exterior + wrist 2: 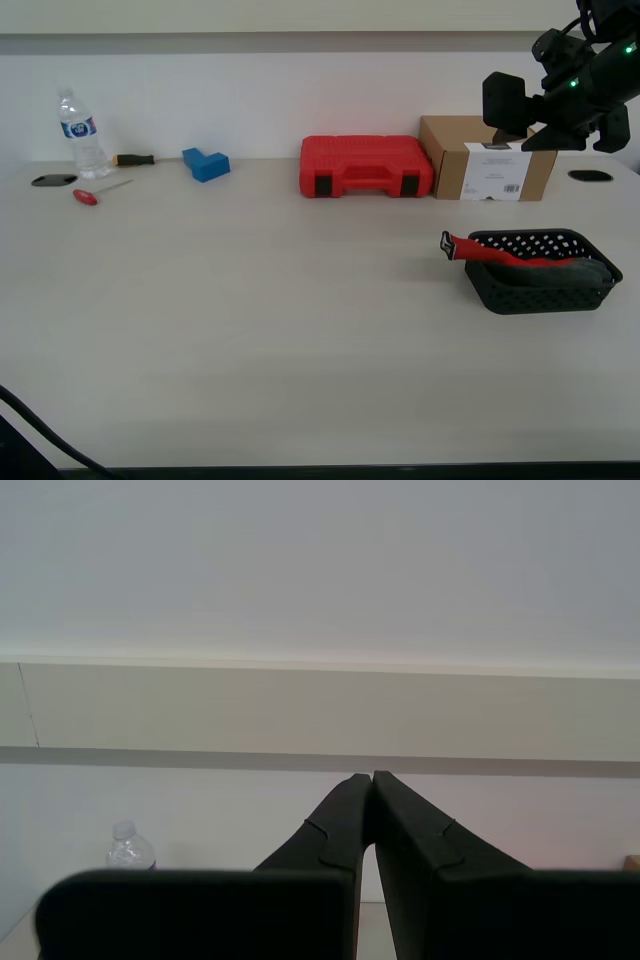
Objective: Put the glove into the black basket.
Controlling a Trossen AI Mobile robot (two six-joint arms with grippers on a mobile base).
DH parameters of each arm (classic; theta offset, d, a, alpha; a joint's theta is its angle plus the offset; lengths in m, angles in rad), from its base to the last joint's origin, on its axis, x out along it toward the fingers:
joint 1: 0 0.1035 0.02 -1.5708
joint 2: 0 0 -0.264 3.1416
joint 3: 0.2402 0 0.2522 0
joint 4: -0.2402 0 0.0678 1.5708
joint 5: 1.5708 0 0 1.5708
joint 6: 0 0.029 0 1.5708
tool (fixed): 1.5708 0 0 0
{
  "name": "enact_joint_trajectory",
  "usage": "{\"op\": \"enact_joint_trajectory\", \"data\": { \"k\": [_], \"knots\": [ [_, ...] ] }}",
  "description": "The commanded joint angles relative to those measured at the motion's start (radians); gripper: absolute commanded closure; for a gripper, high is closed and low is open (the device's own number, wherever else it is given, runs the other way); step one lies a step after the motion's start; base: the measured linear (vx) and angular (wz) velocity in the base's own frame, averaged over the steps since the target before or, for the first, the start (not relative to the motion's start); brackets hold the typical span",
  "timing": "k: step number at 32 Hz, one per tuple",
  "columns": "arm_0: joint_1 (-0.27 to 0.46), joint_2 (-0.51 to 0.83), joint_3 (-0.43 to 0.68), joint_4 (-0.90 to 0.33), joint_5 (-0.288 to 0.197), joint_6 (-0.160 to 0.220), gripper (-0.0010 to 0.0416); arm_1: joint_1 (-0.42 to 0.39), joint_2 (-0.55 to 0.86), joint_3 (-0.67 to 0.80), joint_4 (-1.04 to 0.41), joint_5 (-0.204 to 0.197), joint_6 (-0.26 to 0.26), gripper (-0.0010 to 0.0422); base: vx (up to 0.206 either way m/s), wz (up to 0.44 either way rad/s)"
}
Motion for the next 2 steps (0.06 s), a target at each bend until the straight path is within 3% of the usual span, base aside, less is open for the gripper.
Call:
{"op": "enact_joint_trajectory", "data": {
  "k": [1, 2],
  "knots": [
    [0.001, 0.001, 0.0, 0.003, -0.002, 0.001, 0.0195, 0.0, 0.0, 0.0, 0.005, 0.0, -0.002, 0.0412, 0.0, 0.0],
    [0.001, 0.001, 0.0, 0.002, -0.002, 0.001, 0.0196, 0.0, 0.0, 0.0, 0.005, 0.0, -0.002, 0.0412, 0.0, 0.0]
  ]
}}
